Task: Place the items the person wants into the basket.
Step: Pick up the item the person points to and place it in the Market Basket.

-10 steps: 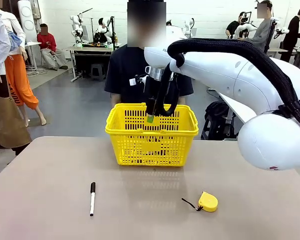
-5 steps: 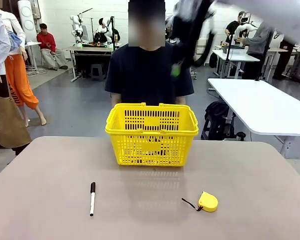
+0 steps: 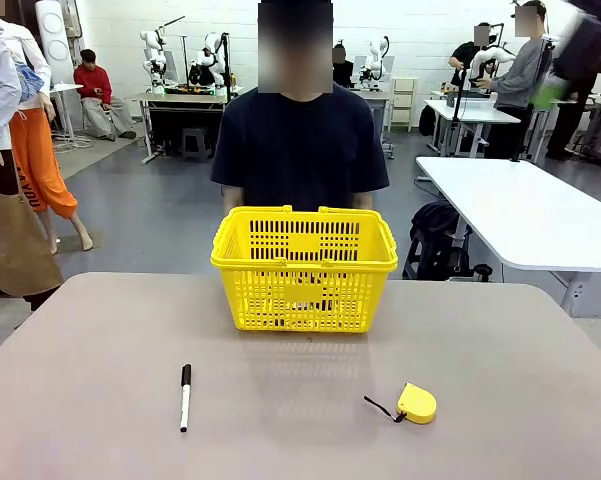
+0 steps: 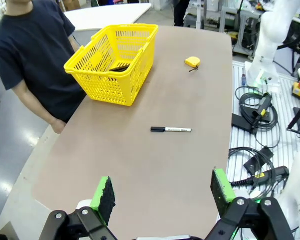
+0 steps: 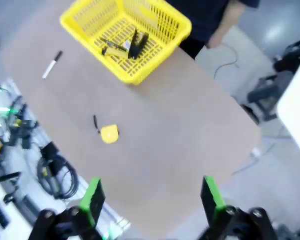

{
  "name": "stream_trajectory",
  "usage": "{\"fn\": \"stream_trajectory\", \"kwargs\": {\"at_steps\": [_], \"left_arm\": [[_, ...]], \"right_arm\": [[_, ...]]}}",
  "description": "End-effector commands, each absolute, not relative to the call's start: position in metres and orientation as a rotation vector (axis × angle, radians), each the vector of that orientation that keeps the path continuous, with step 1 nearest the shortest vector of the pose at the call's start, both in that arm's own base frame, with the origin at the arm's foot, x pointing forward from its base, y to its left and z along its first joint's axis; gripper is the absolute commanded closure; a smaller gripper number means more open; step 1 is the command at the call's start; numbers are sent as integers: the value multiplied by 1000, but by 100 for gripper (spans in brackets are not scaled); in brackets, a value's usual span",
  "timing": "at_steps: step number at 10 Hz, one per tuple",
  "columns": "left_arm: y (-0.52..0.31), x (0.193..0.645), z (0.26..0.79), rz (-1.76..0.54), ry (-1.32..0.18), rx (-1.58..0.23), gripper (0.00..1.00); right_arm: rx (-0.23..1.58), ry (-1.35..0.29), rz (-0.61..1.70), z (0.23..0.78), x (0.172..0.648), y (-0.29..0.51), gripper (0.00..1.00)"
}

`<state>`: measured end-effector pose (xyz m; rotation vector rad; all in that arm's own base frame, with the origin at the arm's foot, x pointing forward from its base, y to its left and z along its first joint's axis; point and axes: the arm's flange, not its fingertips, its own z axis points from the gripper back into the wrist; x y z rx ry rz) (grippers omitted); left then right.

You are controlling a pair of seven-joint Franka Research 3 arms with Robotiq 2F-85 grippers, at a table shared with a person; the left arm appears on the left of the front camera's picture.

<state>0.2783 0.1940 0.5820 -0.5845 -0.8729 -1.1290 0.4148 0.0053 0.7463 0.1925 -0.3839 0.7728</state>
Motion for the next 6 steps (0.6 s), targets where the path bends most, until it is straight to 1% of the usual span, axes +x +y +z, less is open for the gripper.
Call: {"fn": "stream_trajectory", "kwargs": {"at_steps": [1,3,6], "left_arm": [[195,278,582,-1145,-894,-587,0],[195,278,582,-1145,-894,-587,0],[195,278,582,-1145,-894,-587,0]], "right_arm": [[212,-397,769,609,311,-103,0],[218,-384,759,587,314,-116,0],[219,-358,745,577,332,-111,0]]}}
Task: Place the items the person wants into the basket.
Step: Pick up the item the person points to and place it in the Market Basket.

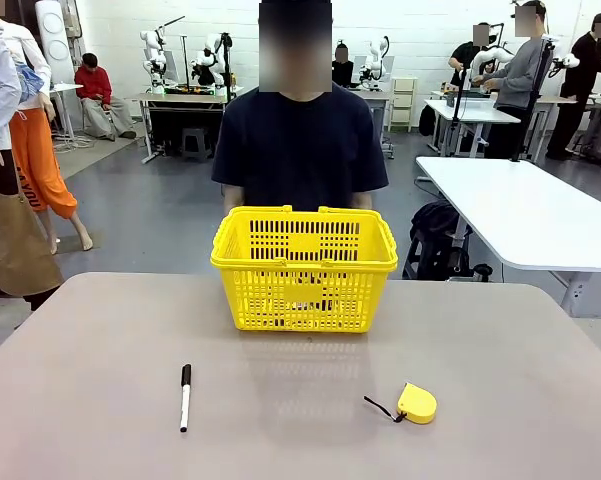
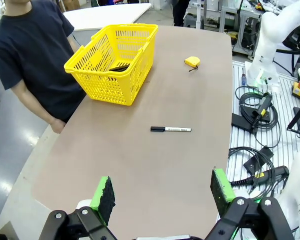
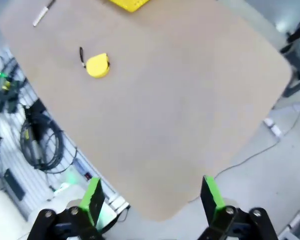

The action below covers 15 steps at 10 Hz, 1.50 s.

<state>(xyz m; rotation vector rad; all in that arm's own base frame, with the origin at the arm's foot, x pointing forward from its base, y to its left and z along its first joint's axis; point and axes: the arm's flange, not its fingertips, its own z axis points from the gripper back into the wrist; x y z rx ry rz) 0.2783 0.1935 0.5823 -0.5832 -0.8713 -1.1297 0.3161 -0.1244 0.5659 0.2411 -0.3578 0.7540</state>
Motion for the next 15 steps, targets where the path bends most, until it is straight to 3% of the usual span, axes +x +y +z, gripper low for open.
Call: {"fn": "stream_trajectory", "kwargs": {"at_steps": [1,10,12,15], "left_arm": [[195,278,582,-1145,-894,-587,0],[195,278,582,-1145,-894,-587,0],[195,278,582,-1145,-894,-587,0],[195,278,582,-1145,-894,-587,0]], "right_arm": [[212,-356,738,576,337,-108,0],[219,-362,734,575,334,-109,0],[279,-722,846,602,311,-112,0],[298,-1058,619,612,260,-143,0]]}}
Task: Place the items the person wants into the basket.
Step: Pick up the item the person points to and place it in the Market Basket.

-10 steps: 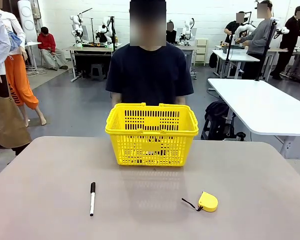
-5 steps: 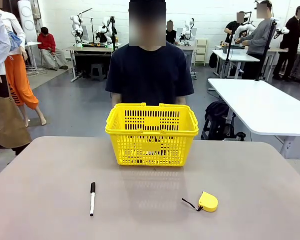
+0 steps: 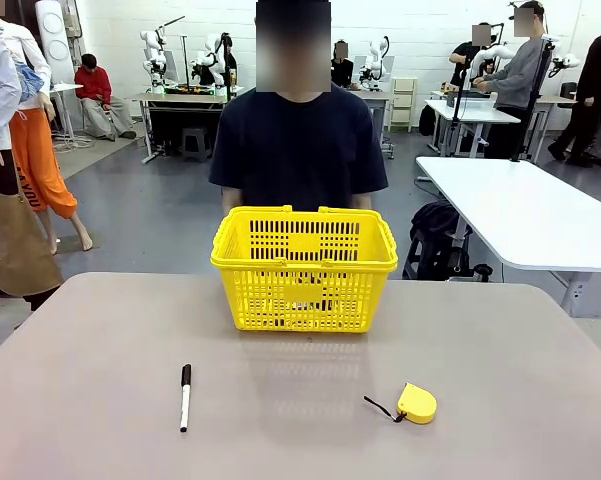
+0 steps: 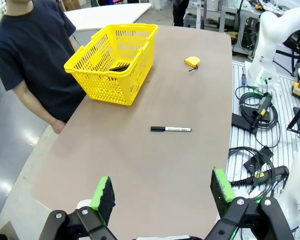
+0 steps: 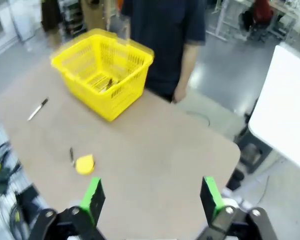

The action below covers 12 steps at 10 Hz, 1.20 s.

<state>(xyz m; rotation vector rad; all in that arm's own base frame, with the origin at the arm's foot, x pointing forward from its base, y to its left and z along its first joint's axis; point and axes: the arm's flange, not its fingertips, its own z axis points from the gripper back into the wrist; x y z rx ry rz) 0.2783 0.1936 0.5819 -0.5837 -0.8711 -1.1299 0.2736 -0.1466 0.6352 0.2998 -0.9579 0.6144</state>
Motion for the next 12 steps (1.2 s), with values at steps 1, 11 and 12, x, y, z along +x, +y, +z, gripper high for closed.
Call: {"fn": "stream_trajectory", "kwargs": {"at_steps": [1,11,12], "left_arm": [[195,278,582,-1145,-894,-587,0],[195,278,582,-1145,-894,-587,0],[195,278,582,-1145,-894,-587,0]], "right_arm": [[305,-1090,646,616,242,-155,0],[460,-958,827,659,213,-274,0],[484,-959,805,662,223,-266,0]]}}
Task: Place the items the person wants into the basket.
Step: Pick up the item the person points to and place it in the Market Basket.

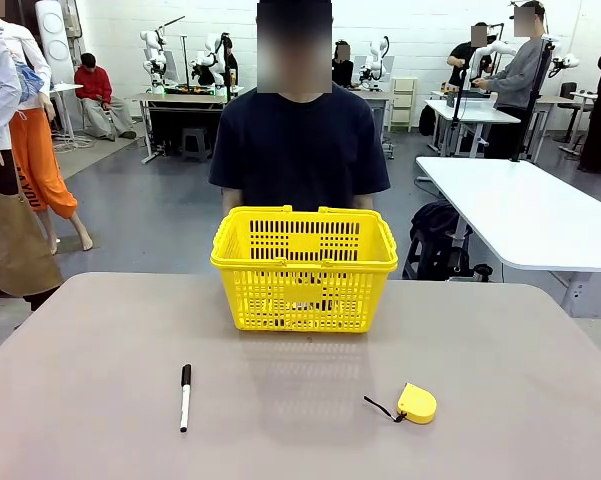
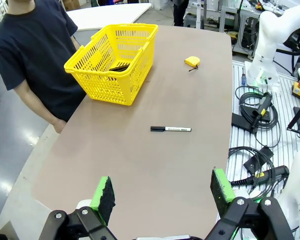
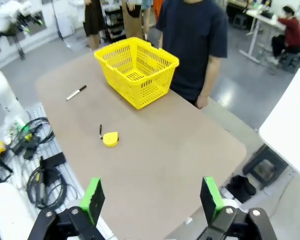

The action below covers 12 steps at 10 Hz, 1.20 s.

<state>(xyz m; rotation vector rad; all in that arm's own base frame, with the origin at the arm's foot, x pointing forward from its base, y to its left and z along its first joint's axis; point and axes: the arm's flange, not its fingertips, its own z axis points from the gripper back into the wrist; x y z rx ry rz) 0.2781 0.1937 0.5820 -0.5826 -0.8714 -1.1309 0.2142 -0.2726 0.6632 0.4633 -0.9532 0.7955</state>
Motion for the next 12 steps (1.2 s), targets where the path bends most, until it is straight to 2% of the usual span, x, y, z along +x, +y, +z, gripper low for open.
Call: {"fn": "stream_trajectory", "kwargs": {"at_steps": [1,12], "left_arm": [[195,278,582,-1145,-894,-587,0],[195,278,582,-1145,-894,-587,0]], "right_arm": [[443,-947,799,664,207,-275,0],[443,-947,799,664,207,-275,0]]}}
